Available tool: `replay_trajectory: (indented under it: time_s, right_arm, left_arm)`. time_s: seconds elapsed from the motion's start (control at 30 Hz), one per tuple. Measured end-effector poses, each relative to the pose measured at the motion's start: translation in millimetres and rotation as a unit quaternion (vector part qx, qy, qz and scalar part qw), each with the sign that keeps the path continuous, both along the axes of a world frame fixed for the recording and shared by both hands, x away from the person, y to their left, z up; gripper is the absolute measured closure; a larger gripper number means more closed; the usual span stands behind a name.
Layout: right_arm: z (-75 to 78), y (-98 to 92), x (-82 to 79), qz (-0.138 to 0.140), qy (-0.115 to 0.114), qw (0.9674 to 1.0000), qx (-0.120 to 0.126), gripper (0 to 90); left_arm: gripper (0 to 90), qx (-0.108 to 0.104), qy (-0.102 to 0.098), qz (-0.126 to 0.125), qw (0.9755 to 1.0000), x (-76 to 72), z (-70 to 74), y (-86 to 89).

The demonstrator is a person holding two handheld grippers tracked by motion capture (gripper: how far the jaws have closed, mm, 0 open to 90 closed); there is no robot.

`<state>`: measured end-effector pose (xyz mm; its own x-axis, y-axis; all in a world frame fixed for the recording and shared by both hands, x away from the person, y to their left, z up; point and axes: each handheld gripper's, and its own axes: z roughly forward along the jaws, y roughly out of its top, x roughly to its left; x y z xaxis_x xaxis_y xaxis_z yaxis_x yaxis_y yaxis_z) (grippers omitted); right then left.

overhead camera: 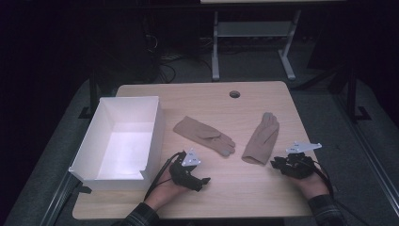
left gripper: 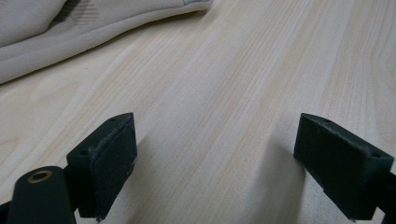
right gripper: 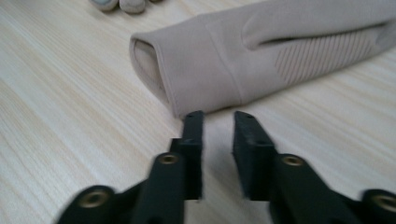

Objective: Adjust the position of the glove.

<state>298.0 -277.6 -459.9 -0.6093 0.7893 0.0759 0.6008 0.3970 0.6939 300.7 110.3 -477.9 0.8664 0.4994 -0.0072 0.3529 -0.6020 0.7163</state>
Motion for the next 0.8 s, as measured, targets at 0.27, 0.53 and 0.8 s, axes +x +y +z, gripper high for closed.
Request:
replay_trajectory:
  time_s: [0.27, 0.53, 0.8]
  right_arm:
    - [6.3, 6.7, 20.0, 0.019, 0.011, 0.9997, 0.008, 90.0]
    - [10.8, 14.5, 41.0, 0.025, 0.003, 0.9997, 0.008, 90.0]
    - [9.7, 14.9, 62.2, 0.012, 0.005, 0.9999, 0.009, 90.0]
  left_arm:
    - [12.5, -0.002, -0.002, 0.001, 1.0000, 0.1, -0.2, -0.1]
    - [12.5, -0.002, -0.001, 0.001, 1.0000, -0.1, -0.2, 0.3]
    - [12.5, -0.002, 0.000, 0.002, 1.0000, -0.3, 0.0, 0.3]
